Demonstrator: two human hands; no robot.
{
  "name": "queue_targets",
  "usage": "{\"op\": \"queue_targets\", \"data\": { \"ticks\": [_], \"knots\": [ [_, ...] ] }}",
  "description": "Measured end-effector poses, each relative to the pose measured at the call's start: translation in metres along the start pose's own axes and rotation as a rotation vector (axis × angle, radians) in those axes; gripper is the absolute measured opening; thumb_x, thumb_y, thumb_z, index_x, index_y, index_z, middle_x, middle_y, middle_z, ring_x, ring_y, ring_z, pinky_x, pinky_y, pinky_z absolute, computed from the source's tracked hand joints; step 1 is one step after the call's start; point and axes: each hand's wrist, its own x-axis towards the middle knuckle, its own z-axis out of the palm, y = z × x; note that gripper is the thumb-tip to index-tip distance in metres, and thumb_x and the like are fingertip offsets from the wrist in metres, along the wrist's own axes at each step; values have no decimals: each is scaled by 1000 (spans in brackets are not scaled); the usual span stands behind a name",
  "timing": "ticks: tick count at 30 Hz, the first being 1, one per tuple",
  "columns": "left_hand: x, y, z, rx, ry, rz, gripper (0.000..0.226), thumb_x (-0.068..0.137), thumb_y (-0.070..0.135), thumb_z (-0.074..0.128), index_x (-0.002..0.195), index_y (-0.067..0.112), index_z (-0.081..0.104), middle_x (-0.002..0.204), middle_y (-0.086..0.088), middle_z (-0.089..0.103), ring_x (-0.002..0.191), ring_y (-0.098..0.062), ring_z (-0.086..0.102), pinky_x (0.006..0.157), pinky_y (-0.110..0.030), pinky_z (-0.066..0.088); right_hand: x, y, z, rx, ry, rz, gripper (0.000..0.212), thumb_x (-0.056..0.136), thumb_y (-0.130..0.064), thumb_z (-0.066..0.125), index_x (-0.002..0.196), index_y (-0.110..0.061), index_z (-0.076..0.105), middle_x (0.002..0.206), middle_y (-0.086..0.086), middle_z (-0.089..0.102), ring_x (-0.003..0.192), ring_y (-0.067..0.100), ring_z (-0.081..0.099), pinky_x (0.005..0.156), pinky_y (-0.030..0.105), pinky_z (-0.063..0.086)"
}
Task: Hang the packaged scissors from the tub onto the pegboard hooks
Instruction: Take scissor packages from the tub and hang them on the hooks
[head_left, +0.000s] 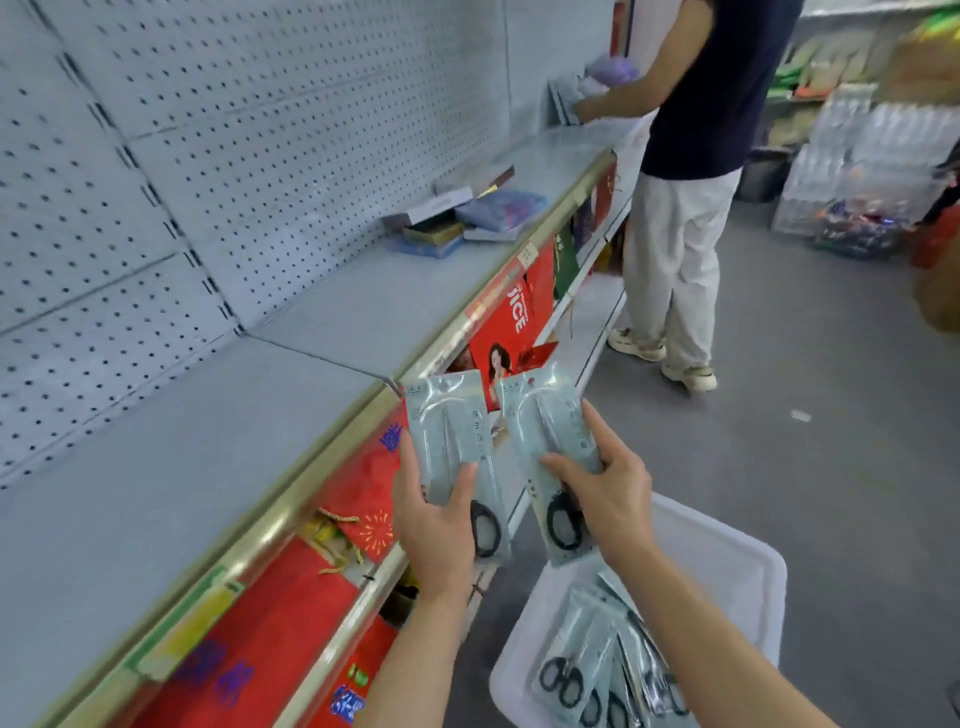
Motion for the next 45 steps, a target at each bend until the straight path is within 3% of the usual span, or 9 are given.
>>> {"op": "queue_targets", "data": {
  "ticks": [7,12,22,27,32,35,37,42,45],
  "knots": [
    [9,73,-74,-54,243,54,78,82,22,77,149,27,37,137,18,46,125,3,43,105,-19,33,-37,-91,42,24,-129,-135,73,74,-27,82,138,-38,49,130,-13,61,113,6,60,98,35,51],
    [13,108,-139,-37,410,142,76,82,18,77,148,25,40,104,31,48,96,32,42,81,6,29,-75,-144,82,96,-264,-228,75,76,-24,81,141,-35,47,132,-17,56,107,0,60,97,30,51],
    [-8,167,-269,83,707,253,81,83,23,76,151,32,32,100,31,46,95,30,41,77,7,27,-161,-214,153,171,-500,-343,78,70,-35,79,140,-41,46,131,-12,61,115,6,61,100,40,49],
    [-26,185,-325,98,821,273,81,84,23,76,150,39,31,104,37,43,96,36,35,76,8,25,-203,-240,180,226,-616,-378,75,74,-26,80,140,-37,47,130,-11,62,113,5,60,102,38,48],
    [-31,199,-364,140,878,283,82,83,26,76,149,43,29,107,41,40,97,38,32,75,8,26,-234,-258,206,283,-672,-417,78,67,-41,77,137,-47,45,127,-9,64,99,12,63,96,45,51],
    [-24,203,-375,152,876,282,82,83,27,76,149,43,29,106,39,42,96,35,35,74,7,29,-239,-265,220,305,-684,-417,73,76,-28,78,140,-41,46,121,-5,67,72,2,57,80,22,54],
    [-16,205,-379,156,871,272,82,84,28,75,149,44,29,107,33,46,97,29,41,73,3,31,-239,-270,229,331,-683,-419,74,78,-23,78,142,-37,45,115,-17,66,63,4,56,69,12,48],
    [15,209,-379,186,818,267,82,84,29,74,149,45,27,112,10,53,99,-4,53,72,-5,33,-229,-275,241,378,-636,-433,75,77,-22,79,142,-36,45,133,-14,59,96,3,66,82,18,52],
    [34,214,-373,208,800,255,81,84,30,74,149,43,28,110,11,52,88,4,51,65,-2,31,-217,-274,240,385,-598,-416,74,77,-22,78,142,-36,46,127,-13,62,90,-9,64,85,19,52]
  ]
}}
